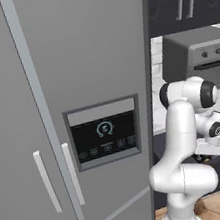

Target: Restock the sink supplies by placing the sponge and soap dispenser on the counter and next to the sink. Make sure the soap dispenser is upright.

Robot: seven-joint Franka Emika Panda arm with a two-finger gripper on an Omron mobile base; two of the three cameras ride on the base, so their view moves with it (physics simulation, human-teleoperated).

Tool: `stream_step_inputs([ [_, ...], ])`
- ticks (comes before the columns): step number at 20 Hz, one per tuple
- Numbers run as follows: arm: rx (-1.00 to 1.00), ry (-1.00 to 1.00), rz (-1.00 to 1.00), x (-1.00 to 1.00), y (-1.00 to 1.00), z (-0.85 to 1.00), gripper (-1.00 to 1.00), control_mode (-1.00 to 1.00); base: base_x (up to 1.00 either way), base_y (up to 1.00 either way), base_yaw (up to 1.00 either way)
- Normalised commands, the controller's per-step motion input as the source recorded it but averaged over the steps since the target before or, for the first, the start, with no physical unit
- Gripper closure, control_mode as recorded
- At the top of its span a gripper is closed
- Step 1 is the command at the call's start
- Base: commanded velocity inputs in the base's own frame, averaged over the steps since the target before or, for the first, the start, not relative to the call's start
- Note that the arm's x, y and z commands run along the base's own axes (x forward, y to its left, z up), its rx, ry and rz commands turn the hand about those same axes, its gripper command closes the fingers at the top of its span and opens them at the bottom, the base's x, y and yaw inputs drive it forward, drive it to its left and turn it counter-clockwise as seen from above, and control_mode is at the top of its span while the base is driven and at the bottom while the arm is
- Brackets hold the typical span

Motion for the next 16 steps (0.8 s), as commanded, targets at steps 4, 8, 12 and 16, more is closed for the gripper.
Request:
stream_step_inputs([
  [4,0.0,-0.04,0.0,-0.39,0.0,-0.05,-1.0,-1.0,0.0,0.0,0.0],
  [8,0.0,0.0,0.0,-0.24,0.03,-0.14,-1.0,-1.0,0.0,0.0,0.0],
  [12,0.0,0.0,0.0,-0.08,0.16,-0.31,-1.0,-1.0,0.0,0.0,0.0],
  [16,0.0,0.0,0.0,-0.27,0.16,-0.45,1.0,-1.0,0.0,0.0,0.0],
])
